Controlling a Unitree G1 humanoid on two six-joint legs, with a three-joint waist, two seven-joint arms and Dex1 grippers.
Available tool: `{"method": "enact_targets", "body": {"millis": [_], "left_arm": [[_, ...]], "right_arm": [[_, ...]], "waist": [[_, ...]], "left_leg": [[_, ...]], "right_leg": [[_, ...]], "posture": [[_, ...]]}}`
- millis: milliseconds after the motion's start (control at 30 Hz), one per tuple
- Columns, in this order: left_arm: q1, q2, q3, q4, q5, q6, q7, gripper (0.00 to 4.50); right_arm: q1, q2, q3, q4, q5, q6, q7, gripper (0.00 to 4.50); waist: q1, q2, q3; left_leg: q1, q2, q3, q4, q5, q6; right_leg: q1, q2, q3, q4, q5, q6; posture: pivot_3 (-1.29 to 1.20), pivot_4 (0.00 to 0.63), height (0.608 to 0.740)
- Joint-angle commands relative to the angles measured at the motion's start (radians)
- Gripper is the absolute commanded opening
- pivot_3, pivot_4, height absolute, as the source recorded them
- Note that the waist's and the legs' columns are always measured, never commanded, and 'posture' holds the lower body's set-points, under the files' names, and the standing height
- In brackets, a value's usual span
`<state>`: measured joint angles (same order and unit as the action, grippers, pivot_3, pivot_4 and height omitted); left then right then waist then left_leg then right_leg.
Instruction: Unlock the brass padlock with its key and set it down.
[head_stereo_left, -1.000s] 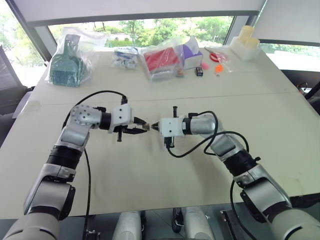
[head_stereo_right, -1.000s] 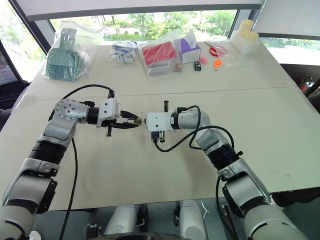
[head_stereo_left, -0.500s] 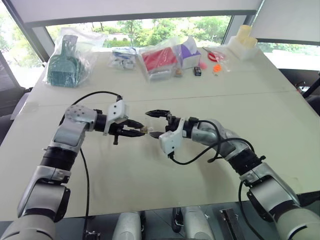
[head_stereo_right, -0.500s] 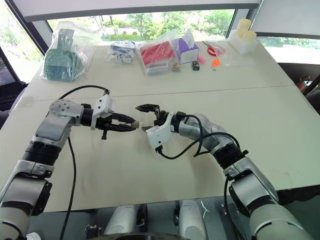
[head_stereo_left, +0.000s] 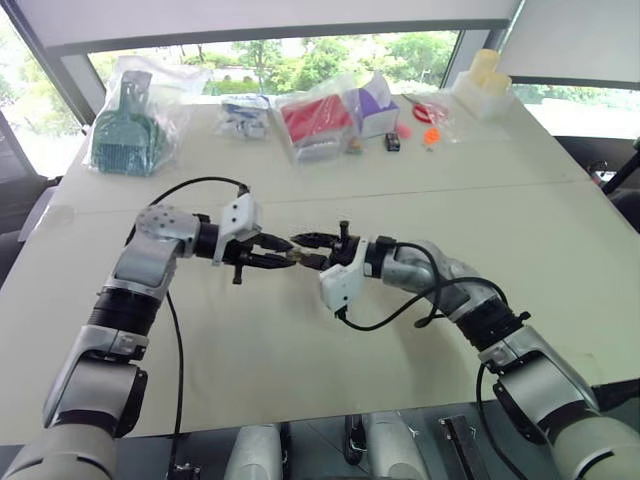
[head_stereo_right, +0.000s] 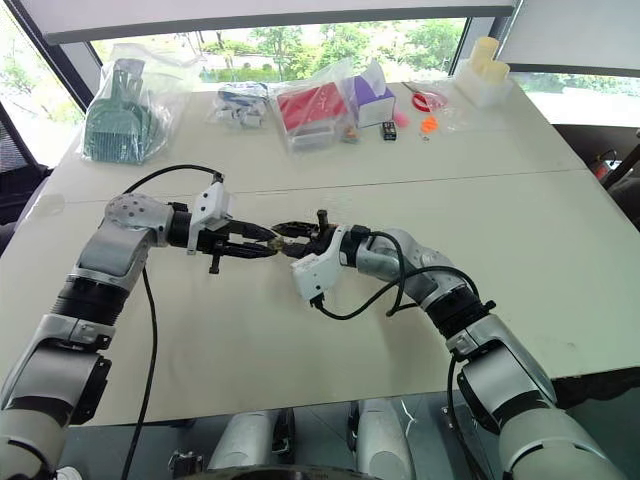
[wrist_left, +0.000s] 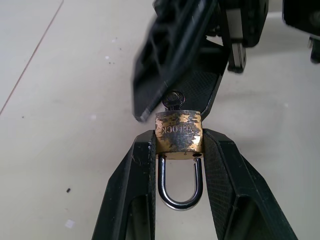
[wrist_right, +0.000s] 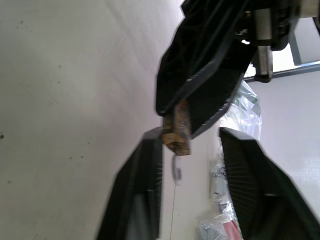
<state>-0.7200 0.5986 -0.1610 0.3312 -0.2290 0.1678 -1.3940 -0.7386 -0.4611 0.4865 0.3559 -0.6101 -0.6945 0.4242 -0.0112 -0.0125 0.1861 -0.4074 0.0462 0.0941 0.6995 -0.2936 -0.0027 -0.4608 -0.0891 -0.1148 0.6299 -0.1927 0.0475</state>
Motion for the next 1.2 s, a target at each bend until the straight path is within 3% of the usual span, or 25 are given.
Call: {"method": "enact_targets", "body": {"millis": [33, 367, 567, 667, 867, 900, 933, 1200], "left_arm": [[-0.009, -0.002, 0.003, -0.032, -0.013, 0.013, -0.007, 0.76], [-0.012, -0.013, 0.006, -0.034, -0.019, 0.048, 0.007, 0.76], [-0.015, -0.009, 0.05, -0.047, -0.048, 0.111, 0.044, 3.48], [-0.011, 0.001, 0.096, -0.067, -0.084, 0.164, 0.081, 4.48], [0.024, 0.065, 0.212, -0.187, -0.218, 0.36, 0.115, 4.48], [0.034, 0.074, 0.222, -0.2, -0.226, 0.37, 0.124, 3.94], [0.044, 0.082, 0.228, -0.212, -0.232, 0.375, 0.128, 3.71], [0.129, 0.073, 0.203, -0.31, -0.248, 0.387, 0.162, 0.56]], "right_arm": [[-0.02, 0.013, -0.017, -0.036, 0.012, -0.025, -0.022, 0.1], [-0.014, 0.012, -0.015, -0.046, 0.005, -0.033, -0.018, 0.1], [-0.009, 0.01, -0.022, -0.039, 0.008, -0.016, -0.011, 0.0], [-0.007, 0.006, -0.024, -0.033, 0.011, -0.011, -0.007, 0.0], [-0.001, -0.007, -0.033, -0.017, 0.028, -0.001, 0.0, 0.0], [0.001, -0.01, -0.034, -0.016, 0.031, 0.0, 0.001, 0.0], [0.002, -0.013, -0.035, -0.016, 0.033, 0.0, 0.0, 0.0], [0.003, -0.02, -0.033, -0.018, 0.046, 0.002, 0.002, 0.0]], "waist": [[-0.001, 0.0, 0.0], [0.0, 0.0, 0.0], [-0.001, 0.0, 0.0], [-0.001, 0.0, 0.0], [-0.003, 0.0, 0.0], [-0.003, 0.0, 0.0], [-0.002, 0.0, 0.0], [-0.001, 0.0, 0.0]], "left_leg": [[0.0, 0.0, 0.0, 0.0, 0.0, 0.0], [0.0, 0.0, 0.0, 0.0, 0.0, 0.0], [0.0, 0.0, 0.0, 0.0, 0.0, 0.0], [0.0, 0.0, 0.0, 0.0, 0.0, 0.0], [0.0, 0.0, 0.0, 0.0, 0.001, -0.001], [0.0, 0.0, 0.0, 0.0, 0.001, -0.001], [0.0, 0.0, 0.0, 0.0, 0.001, -0.001], [0.001, 0.0, 0.0, 0.0, 0.001, -0.002]], "right_leg": [[0.0, 0.0, 0.0, 0.0, 0.0, 0.0], [0.0, 0.0, 0.0, 0.0, 0.0, 0.0], [0.0, 0.0, 0.0, 0.0, 0.0, 0.0], [0.0, 0.0, 0.0, 0.0, 0.0, 0.0], [0.0, 0.0, 0.001, 0.0, 0.0, 0.0], [0.0, 0.0, 0.001, 0.0, 0.0, 0.0], [0.0, 0.0, 0.001, 0.0, 0.0, 0.0], [0.0, 0.0, 0.001, 0.0, 0.0, 0.0]], "posture": [[0.0, 0.15, 0.74], [0.0, 0.15, 0.74], [0.0, 0.15, 0.74], [0.0, 0.15, 0.74], [0.0, 0.15, 0.74], [0.0, 0.15, 0.74], [0.0, 0.15, 0.74], [0.0, 0.15, 0.74]]}}
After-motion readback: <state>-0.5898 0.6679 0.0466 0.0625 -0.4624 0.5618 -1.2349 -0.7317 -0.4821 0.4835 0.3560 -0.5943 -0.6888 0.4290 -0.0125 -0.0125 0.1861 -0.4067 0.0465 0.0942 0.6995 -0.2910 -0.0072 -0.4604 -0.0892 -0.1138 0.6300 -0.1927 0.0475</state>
